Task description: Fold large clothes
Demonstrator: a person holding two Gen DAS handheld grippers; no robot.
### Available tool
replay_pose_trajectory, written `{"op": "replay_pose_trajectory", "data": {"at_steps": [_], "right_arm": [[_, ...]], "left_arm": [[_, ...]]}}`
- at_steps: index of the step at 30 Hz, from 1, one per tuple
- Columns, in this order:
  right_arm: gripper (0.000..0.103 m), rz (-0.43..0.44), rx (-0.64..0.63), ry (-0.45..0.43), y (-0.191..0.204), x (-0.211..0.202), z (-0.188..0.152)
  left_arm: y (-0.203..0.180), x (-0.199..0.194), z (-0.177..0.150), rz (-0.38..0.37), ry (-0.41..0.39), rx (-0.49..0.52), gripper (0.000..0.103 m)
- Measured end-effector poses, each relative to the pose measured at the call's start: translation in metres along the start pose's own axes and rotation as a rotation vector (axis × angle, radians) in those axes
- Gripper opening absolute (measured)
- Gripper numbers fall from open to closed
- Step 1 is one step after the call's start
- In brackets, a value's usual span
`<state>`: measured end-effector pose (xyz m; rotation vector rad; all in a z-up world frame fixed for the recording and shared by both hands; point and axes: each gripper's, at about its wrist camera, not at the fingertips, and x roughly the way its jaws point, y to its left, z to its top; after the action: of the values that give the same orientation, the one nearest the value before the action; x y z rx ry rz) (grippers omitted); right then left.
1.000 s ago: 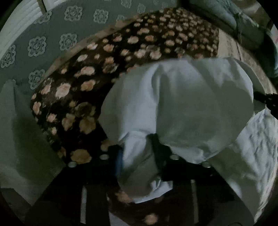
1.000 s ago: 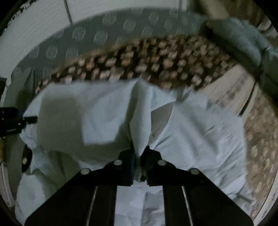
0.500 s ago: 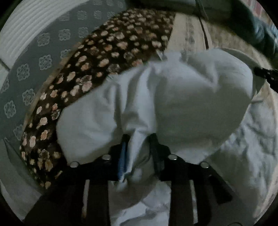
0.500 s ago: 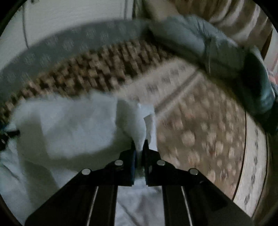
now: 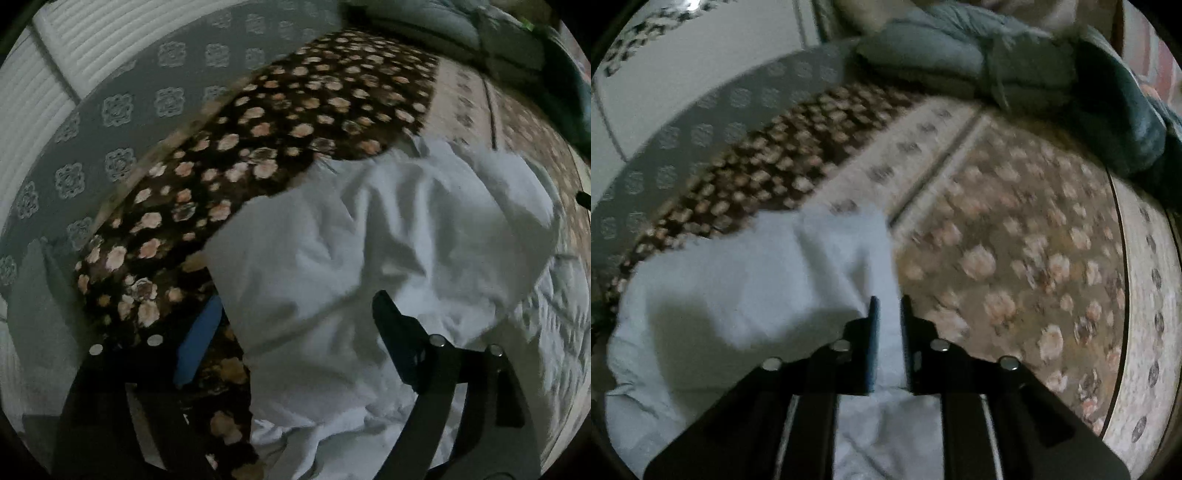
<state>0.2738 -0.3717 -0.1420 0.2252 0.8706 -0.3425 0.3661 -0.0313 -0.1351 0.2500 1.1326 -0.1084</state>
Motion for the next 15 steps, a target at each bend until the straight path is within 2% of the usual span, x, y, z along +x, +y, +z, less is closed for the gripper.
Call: {"op": "replay_pose_trajectory", "data": {"at_steps": [1,2,4,7,9,10,11,15], "right_arm": [[0.061,0.018,-0.019,-0.017,0.013,-0.002,0.005],[0.064,0.038,-0.041,-0.026,0.026,-0.002,0.009],[0.064,0.096,-0.110,0.004,0.065,0.008,0.012],[0.063,0.111,-0.184,0.085,0.099,0.039,-0.001],[0.062,0.091,-0.222,0.132,0.107,0.059,-0.017],[0.063,0.086,-0.236,0.136,0.107,0.065,-0.022],[0.063,0.076,-0.258,0.135,0.107,0.071,-0.030],[0.063,0.051,-0.325,0.112,0.110,0.079,-0.049]], "left_arm": [[-0.001,0.000,0.009,-0.027,0.013,-0.030,0.083],[-0.006,0.006,0.021,-0.048,0.026,-0.050,0.083],[-0.012,0.014,0.027,-0.068,0.060,-0.081,0.083],[-0.030,0.042,0.023,-0.091,0.140,-0.115,0.080],[-0.038,0.062,0.009,-0.068,0.203,-0.114,0.080],[-0.043,0.073,-0.001,-0.047,0.225,-0.097,0.085],[-0.047,0.080,-0.006,-0.033,0.233,-0.079,0.091],[-0.055,0.097,-0.018,-0.010,0.242,-0.050,0.094]]}}
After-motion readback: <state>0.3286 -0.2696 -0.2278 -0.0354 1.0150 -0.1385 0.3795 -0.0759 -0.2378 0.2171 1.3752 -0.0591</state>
